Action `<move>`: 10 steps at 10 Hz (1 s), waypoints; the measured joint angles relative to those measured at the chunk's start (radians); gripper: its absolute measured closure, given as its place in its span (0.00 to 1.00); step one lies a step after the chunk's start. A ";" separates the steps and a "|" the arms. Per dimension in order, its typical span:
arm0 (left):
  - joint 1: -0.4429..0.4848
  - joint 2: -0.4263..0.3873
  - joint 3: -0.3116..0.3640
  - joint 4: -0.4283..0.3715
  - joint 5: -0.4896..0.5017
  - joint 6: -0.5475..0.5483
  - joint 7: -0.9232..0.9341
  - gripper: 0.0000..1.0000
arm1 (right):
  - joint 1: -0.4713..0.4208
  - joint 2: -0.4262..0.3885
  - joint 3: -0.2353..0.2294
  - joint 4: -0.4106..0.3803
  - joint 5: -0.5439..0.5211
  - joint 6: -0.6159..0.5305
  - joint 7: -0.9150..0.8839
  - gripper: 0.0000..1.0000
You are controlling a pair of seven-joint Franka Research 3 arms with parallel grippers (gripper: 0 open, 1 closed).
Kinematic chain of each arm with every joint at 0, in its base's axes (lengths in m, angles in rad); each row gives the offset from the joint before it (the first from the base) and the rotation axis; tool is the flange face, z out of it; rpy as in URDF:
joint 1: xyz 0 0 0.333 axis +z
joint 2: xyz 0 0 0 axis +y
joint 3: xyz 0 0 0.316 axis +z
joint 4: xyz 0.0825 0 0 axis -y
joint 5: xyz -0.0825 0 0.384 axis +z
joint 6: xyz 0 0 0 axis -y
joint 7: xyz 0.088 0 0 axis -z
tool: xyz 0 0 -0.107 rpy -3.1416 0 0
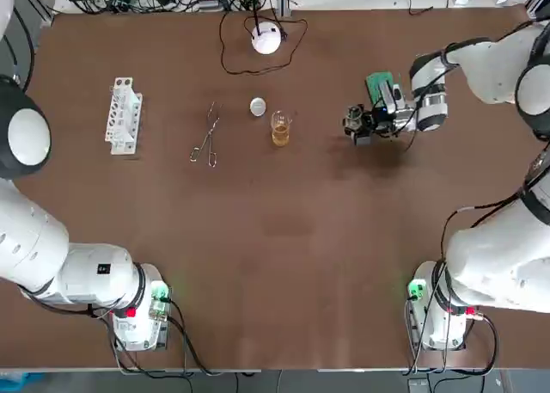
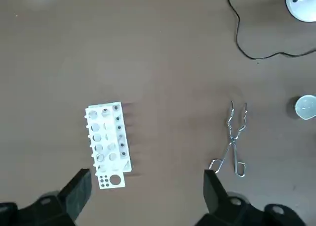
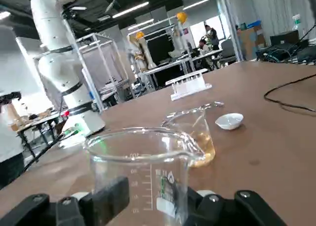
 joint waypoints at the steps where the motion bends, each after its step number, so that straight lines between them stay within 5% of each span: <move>1: 0.000 0.000 0.000 0.005 0.000 0.000 0.000 0.00 | -0.074 0.000 -0.001 0.000 -0.100 -0.027 0.000 0.61; 6: -0.002 -0.001 -0.002 0.017 -0.011 0.000 -0.001 0.00 | -0.376 0.025 -0.020 0.072 -0.510 -0.124 -0.001 0.61; 10: -0.001 -0.001 0.000 0.017 -0.012 0.000 -0.001 0.00 | -0.405 0.169 -0.086 0.200 -0.628 -0.215 -0.047 0.61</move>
